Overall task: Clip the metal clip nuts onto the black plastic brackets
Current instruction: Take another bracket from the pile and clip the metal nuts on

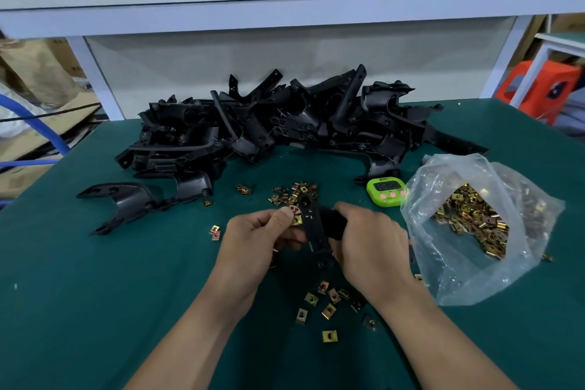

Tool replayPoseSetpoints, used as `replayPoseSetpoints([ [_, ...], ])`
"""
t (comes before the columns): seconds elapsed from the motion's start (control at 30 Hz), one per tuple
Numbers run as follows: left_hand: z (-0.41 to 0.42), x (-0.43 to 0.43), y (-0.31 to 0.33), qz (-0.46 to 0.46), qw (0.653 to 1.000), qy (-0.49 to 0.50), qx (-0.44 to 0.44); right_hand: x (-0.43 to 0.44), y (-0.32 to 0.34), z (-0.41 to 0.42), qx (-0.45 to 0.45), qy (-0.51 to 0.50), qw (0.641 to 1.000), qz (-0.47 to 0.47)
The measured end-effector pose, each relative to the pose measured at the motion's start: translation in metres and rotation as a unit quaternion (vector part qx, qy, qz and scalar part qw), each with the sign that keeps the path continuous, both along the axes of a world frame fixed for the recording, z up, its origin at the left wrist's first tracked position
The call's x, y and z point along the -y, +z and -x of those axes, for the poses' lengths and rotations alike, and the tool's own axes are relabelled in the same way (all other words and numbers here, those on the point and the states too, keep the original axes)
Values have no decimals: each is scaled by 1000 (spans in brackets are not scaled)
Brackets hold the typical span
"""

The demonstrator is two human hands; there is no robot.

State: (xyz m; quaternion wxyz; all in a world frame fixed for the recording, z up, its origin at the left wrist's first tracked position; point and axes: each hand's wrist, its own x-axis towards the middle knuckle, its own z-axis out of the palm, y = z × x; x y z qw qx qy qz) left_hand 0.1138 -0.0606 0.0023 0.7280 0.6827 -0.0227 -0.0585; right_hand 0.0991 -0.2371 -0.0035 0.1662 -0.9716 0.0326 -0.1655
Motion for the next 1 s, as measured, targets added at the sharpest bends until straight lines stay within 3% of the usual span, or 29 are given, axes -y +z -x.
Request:
replayPoseSetpoints([
  [0.23,3,1,3,8,1000,14,0,-2,2,0,-14,-12,1000,20],
  [0.47,6,11,2,-6,993,113,15,-7,4,4,-25,-2,999,44],
  [0.73,4,7,5,5,989,145,10,-13,7,7,25,112,992,-50],
  [1.0,6,11,2,-30,983,181,25,-12,1,8,1,113,991,-75],
])
